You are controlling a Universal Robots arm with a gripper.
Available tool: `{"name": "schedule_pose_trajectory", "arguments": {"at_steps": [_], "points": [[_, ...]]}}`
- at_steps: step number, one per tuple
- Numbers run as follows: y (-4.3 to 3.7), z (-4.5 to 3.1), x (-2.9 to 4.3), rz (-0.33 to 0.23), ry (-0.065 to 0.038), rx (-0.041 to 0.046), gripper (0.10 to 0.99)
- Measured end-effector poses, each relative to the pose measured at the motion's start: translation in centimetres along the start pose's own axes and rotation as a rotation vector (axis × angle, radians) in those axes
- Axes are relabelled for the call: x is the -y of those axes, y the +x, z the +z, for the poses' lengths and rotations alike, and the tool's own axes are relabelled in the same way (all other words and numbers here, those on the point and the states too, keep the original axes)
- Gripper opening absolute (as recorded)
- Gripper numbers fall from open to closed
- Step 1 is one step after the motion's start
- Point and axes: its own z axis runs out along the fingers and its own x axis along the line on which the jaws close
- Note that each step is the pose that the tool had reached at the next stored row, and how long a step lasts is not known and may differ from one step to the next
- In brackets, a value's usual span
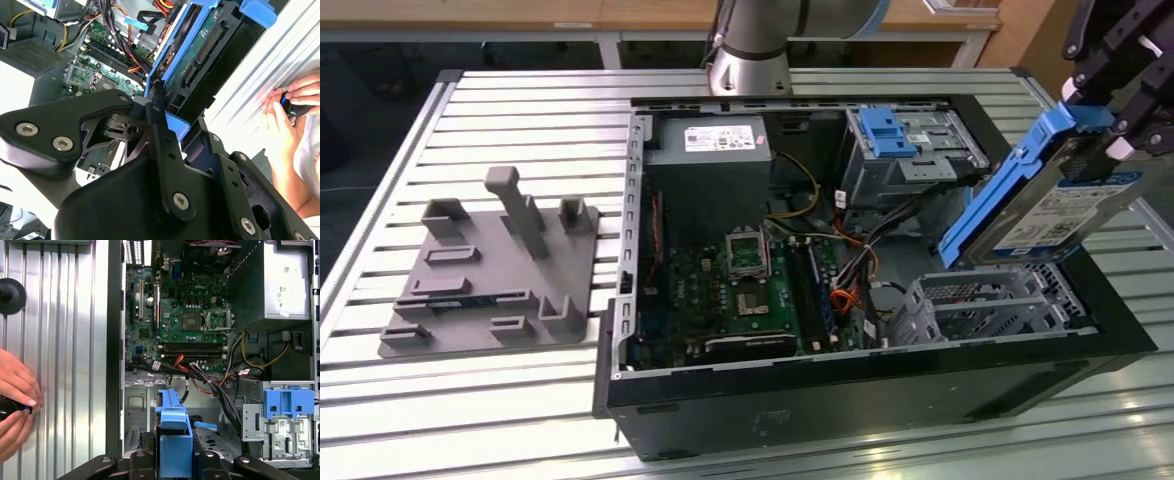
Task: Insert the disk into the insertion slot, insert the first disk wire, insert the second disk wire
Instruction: 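Insert the disk into the insertion slot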
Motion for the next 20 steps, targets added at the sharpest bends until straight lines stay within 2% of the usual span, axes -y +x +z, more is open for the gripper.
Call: {"name": "schedule_pose_trajectory", "arguments": {"at_steps": [20], "points": [[0.16, 1.04, 0.19, -0.006, 0.0, -0.0004, 0.365]]}}
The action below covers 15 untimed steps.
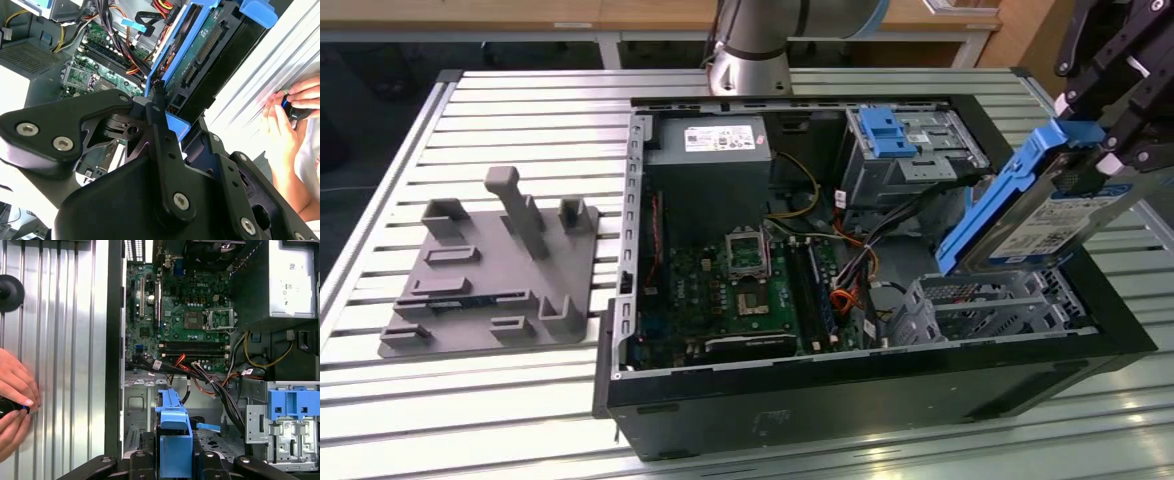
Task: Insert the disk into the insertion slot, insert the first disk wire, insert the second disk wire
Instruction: 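Insert the disk into the insertion slot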
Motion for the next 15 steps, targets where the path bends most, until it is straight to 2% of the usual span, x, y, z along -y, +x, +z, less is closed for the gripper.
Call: {"name": "schedule_pose_trajectory", "arguments": {"at_steps": [15], "points": [[0.22, 0.75, 0.03, 0.0, 0.0, 0.0, 0.365]]}}
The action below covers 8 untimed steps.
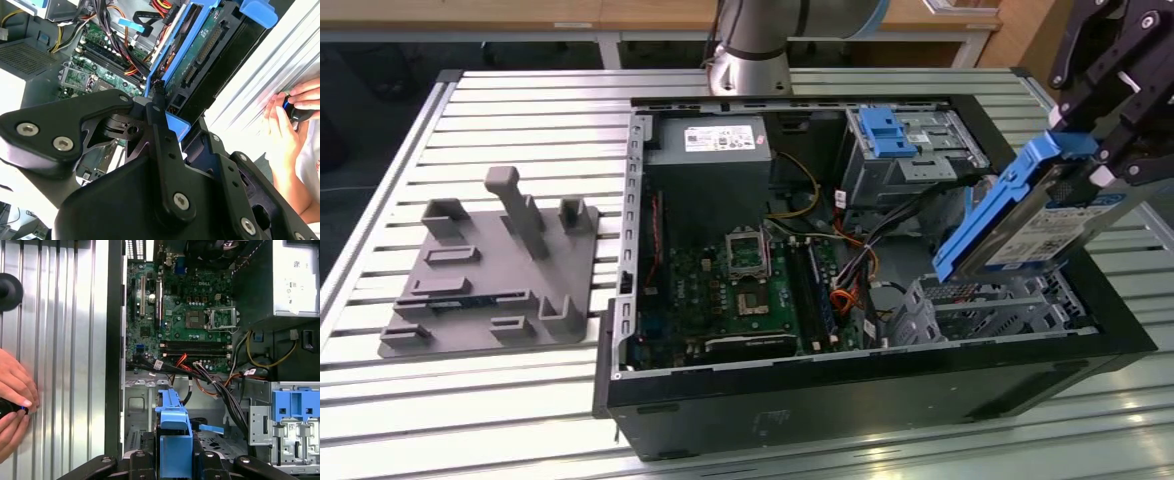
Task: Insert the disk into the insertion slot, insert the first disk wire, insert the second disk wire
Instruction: 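Insert the disk into the insertion slot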
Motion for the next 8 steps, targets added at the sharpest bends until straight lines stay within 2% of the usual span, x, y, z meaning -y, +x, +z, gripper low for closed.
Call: {"name": "schedule_pose_trajectory", "arguments": {"at_steps": [8], "points": [[0.19, 0.39, 0.02, 0.0, 0.0, -0.0001, 0.365]]}}
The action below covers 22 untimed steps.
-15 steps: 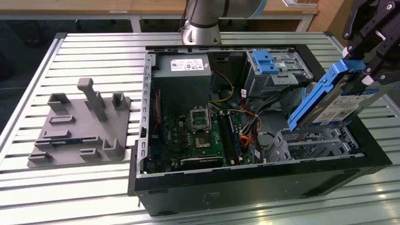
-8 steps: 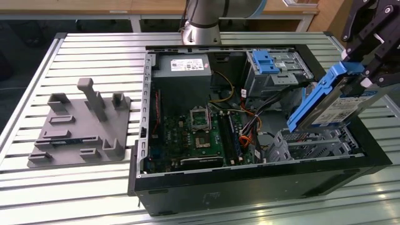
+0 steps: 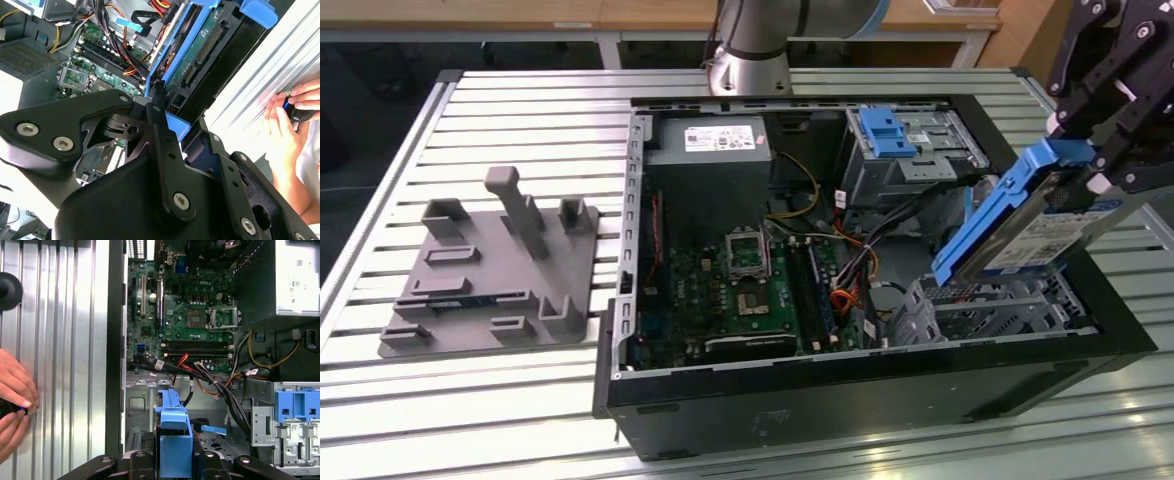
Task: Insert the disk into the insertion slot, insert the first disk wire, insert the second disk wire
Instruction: 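Insert the disk into the insertion slot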
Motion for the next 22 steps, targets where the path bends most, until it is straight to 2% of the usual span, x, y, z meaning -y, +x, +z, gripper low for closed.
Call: {"name": "schedule_pose_trajectory", "arguments": {"at_steps": [22], "points": [[0.33, 1.2, -0.09, 0.0, 0.0, 0.0, 0.365]]}}
